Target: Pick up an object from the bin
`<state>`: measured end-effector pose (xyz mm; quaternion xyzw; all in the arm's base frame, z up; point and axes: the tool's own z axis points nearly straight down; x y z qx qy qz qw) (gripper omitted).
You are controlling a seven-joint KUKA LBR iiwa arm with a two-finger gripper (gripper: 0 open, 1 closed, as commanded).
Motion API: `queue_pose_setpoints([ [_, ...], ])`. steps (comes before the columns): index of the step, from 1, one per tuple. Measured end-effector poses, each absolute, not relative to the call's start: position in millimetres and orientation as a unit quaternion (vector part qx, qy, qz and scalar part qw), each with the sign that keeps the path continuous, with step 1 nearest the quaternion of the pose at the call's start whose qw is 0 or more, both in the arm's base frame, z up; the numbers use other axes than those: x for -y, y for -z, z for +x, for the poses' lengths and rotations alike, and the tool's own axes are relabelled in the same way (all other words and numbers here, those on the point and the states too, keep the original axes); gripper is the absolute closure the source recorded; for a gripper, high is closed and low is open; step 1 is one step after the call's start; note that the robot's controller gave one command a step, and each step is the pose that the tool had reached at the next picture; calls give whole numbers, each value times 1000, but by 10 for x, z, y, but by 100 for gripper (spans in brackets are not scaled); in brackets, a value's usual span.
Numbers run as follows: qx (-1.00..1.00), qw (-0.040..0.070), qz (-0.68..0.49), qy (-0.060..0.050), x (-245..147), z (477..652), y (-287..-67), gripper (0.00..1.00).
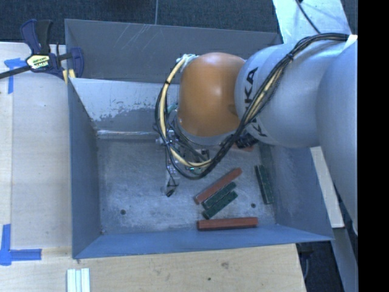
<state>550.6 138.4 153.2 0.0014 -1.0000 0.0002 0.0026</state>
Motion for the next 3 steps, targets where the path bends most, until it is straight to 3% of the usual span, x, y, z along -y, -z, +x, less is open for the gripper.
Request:
queue_pose_setpoints([
  [1, 997, -3, 74, -2, -537, 5880, -1536, 0],
  [2, 998, 0, 61, -2, 82, 5574, -1518, 0],
  [3, 998, 1, -63, 0, 148, 5244, -696, 0],
])
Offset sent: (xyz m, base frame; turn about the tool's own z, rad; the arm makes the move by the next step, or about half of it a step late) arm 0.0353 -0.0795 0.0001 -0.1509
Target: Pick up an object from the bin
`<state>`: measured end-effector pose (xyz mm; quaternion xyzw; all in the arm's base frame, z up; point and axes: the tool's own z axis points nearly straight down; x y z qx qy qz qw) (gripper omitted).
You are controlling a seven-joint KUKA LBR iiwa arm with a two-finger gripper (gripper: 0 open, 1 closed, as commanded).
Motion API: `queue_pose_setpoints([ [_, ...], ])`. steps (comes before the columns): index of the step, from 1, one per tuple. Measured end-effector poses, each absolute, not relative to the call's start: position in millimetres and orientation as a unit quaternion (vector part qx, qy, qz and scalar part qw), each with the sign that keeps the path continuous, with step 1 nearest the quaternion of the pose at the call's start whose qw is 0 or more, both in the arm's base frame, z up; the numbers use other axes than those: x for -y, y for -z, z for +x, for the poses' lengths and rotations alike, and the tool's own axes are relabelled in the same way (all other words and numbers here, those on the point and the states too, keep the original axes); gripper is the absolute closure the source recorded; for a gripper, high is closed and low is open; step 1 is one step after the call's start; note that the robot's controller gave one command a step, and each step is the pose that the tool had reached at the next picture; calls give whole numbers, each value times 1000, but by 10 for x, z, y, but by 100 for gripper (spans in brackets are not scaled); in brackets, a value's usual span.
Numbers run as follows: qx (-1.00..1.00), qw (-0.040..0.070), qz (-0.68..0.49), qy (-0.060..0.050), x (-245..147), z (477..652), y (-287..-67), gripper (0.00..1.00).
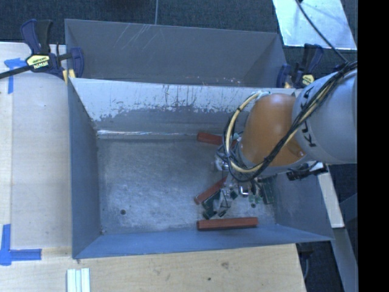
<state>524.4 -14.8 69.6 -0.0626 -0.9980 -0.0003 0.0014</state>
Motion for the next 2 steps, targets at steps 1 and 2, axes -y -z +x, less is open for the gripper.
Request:
queue_pose_setpoints([
  [1, 998, -5, -63, 1, 149, 5282, -730, 100],
  [2, 998, -3, -63, 0, 152, 5266, -711, 0],
])
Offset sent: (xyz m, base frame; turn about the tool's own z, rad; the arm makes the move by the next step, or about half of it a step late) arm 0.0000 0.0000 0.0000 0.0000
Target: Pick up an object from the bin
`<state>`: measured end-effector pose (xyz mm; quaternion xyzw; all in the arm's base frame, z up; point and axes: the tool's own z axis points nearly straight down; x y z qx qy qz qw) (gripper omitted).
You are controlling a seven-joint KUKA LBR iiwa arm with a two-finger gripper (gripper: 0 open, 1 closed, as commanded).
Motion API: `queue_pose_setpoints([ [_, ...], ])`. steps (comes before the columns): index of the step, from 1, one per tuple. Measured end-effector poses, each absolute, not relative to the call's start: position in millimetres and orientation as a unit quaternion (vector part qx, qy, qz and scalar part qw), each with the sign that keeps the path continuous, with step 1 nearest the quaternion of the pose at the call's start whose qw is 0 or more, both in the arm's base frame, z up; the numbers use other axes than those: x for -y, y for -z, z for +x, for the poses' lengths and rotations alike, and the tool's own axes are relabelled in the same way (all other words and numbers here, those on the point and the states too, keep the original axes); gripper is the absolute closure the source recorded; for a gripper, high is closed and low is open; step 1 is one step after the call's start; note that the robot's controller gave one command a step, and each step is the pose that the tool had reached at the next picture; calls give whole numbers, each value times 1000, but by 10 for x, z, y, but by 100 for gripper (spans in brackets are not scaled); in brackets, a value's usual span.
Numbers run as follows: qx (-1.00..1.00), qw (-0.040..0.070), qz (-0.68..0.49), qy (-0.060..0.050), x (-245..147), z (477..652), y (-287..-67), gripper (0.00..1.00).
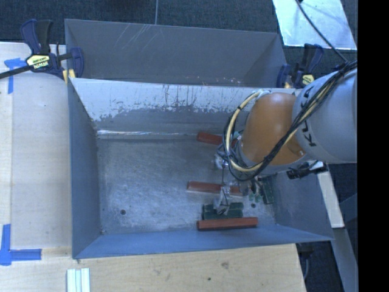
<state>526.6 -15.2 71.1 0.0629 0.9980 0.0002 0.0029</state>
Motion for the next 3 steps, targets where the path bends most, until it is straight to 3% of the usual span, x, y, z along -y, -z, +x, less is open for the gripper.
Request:
queue_pose_setpoints([
  [1, -998, 3, 63, 0, 149, 5267, -722, 100],
  [2, -998, 7, 64, 0, 155, 5287, -721, 0],
  [3, -998, 5, 64, 0, 151, 5275, -719, 100],
])
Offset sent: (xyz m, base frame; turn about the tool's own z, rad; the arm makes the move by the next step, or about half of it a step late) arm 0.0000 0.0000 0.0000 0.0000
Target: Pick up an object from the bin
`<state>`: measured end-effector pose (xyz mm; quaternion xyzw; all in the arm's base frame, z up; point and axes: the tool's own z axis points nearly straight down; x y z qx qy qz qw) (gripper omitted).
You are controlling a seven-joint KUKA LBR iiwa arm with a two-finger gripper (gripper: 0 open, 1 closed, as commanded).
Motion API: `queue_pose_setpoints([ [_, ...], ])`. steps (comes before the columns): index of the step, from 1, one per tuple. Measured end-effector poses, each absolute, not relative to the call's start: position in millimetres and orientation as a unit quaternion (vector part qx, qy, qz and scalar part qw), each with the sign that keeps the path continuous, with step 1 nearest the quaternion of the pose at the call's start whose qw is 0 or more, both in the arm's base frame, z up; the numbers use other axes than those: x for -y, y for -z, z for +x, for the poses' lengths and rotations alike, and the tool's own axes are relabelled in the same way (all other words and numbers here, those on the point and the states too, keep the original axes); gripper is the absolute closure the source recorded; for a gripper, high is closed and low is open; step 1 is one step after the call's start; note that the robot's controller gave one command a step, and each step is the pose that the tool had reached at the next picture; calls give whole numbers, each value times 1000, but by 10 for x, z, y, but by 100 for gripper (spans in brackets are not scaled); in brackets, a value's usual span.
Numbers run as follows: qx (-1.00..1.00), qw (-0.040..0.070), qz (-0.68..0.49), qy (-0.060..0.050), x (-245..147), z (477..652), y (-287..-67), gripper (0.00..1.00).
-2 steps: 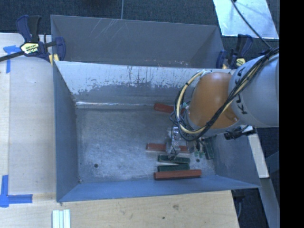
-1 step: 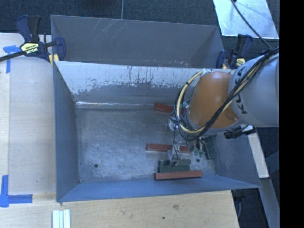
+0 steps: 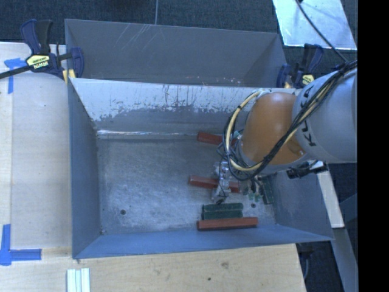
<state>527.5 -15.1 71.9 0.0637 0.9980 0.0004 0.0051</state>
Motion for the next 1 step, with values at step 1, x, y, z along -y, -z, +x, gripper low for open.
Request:
queue_pose_setpoints([
  [1, -1000, 6, -1, 1, 420, 5353, -2115, 100],
])
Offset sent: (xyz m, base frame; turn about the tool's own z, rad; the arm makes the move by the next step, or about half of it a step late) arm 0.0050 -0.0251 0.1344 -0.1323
